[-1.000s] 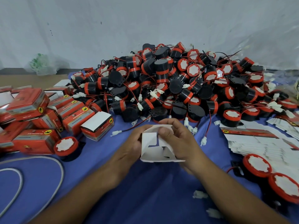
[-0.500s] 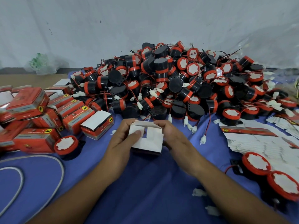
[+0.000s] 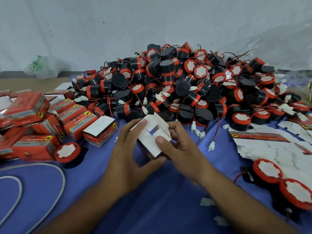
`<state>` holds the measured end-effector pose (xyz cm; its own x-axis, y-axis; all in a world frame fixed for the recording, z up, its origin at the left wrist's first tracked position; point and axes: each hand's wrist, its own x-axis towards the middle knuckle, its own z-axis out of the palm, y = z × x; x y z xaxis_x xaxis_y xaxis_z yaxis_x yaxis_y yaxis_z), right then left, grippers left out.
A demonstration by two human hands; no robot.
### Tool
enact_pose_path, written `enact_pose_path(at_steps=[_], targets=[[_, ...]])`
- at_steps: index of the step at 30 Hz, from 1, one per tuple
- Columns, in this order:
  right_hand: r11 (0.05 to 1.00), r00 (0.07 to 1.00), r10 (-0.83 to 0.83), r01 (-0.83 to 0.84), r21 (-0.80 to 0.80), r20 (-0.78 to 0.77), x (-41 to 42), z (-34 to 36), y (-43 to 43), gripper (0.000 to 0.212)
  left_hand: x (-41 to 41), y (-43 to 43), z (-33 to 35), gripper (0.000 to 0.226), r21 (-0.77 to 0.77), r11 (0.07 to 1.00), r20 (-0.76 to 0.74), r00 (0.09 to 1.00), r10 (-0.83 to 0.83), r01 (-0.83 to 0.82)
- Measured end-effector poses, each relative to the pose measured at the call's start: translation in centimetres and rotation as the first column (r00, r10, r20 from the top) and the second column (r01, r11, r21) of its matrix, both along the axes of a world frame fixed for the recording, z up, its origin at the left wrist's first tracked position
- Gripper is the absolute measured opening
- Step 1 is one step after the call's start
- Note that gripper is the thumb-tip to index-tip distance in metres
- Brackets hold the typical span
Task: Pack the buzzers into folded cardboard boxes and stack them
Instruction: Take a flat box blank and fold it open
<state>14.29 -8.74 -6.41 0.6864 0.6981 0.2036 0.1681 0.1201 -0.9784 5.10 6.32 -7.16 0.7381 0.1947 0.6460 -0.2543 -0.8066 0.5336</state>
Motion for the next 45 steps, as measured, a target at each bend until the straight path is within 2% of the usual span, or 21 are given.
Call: enact_pose_path(at_steps=[3,5,7,11,13,17,22,30,34,39,42,45], targets=[[0.999,1.0,-0.016,0.017,-0.045,0.022,0.1,0.4,0.0,0.046,-0.2,0.1,0.4,0.08,0.053,0.999,0.048,0.999,-0.006,0.004],[1.0,0.994,-0.026,0.024,-0.019,-0.104,0.3,0.8,-0.2,0.053,-0.1,0.0,0.5,0.075,0.123,0.992,0.075,0.997,-0.03,0.02],[1.0,0.991,0.0,0.002,0.017,-0.134,0.4,1.2,-0.4,0.041,0.1,-0.1,0.6,0.073,0.185,0.982,0.082,0.995,-0.052,0.036],[1.0,1.0,-0.01,0.009,-0.03,-0.005,0.4,1.0,-0.6,0.03,0.1,-0.2,0.8,0.071,0.221,0.974,0.044,0.997,-0.058,0.047],[0.999,1.0,-0.002,0.003,-0.042,0.024,0.2,0.8,-0.5,0.029,0.1,-0.4,1.0,0.069,0.217,0.975,0.039,0.997,-0.061,0.051],[0.999,0.997,-0.013,0.015,-0.031,0.077,-0.1,0.5,-0.2,0.044,-0.1,-0.8,1.1,0.088,0.089,0.996,-0.002,1.0,0.006,-0.006],[0.998,0.995,-0.064,0.064,0.002,0.082,-0.5,0.0,0.1,0.045,0.0,-0.7,0.9,0.099,0.1,0.995,0.004,1.0,0.021,-0.021],[0.997,0.995,-0.067,0.064,0.038,0.075,-0.7,0.2,0.1,0.043,0.3,-0.6,0.4,0.091,0.129,0.992,0.095,0.995,-0.007,-0.005],[0.996,0.984,-0.091,0.092,-0.004,0.153,-0.8,0.5,0.0,0.042,0.4,-0.3,0.1,0.09,0.147,0.989,0.108,0.994,0.002,-0.018],[0.99,0.995,-0.098,0.094,0.107,0.035,-0.7,0.9,-0.1,0.04,0.4,-0.4,-0.4,0.092,0.151,0.989,0.124,0.992,-0.023,0.004],[0.986,0.983,-0.144,0.132,0.106,0.117,-0.8,1.0,0.0,0.043,0.7,-0.4,-0.3,0.091,0.153,0.988,0.112,0.992,-0.052,0.035],[0.983,0.929,-0.178,0.183,0.015,0.324,-0.4,0.9,-0.5,0.049,0.9,0.2,0.1,0.083,0.084,0.99,0.066,0.99,-0.121,0.115]])
